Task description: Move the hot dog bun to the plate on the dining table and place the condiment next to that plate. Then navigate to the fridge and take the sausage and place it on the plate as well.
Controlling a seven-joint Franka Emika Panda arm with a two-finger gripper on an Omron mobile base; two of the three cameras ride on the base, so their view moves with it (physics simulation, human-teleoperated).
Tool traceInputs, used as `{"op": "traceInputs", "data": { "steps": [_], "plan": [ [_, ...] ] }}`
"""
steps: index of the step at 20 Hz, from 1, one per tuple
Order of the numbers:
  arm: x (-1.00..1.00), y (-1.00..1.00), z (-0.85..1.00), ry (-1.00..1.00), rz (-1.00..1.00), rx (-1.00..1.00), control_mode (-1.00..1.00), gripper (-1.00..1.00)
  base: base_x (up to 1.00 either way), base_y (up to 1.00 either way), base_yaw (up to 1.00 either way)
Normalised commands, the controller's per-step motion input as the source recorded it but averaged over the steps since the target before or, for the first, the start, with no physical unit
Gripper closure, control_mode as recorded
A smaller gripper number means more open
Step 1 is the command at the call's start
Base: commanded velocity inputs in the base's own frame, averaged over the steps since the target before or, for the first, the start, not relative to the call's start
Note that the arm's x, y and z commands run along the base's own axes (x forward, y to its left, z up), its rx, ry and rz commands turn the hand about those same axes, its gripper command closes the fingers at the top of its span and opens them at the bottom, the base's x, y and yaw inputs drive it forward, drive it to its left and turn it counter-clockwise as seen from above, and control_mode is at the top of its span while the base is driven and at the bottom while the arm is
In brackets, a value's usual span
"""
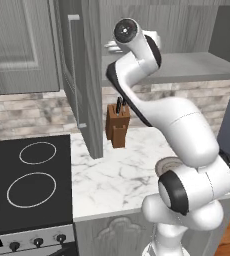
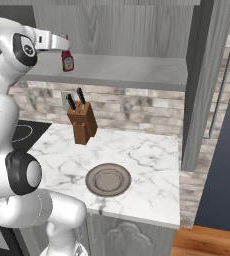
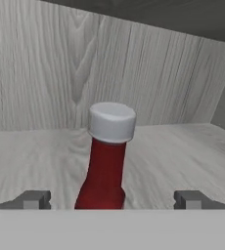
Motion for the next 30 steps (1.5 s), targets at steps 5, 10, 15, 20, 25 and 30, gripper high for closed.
{"op": "traceInputs", "data": {
  "steps": [5, 10, 15, 20, 25, 30],
  "plan": [
    [0.09, -0.22, 0.0, 0.0, -0.03, 0.03, -1.0, -1.0, 0.0, 0.0, 0.0],
    [0.24, -0.02, 0.0, 0.0, 0.0, 0.11, -1.0, -1.0, 0.0, 0.0, 0.0],
    [0.33, 0.07, 0.0, 0.0, 0.0, 0.12, -1.0, -1.0, 0.0, 0.0, 0.0],
    [0.27, 0.14, 0.0, 0.02, 0.0, 0.06, -1.0, -1.0, 0.0, 0.0, 0.0],
    [0.25, 0.06, 0.0, 0.02, 0.0, 0.0, -1.0, -1.0, 0.0, 0.0, 0.0],
    [0.05, 0.0, 0.0, 0.0, -0.02, 0.0, -1.0, 1.0, 0.0, 0.0, 0.0]
  ]
}}
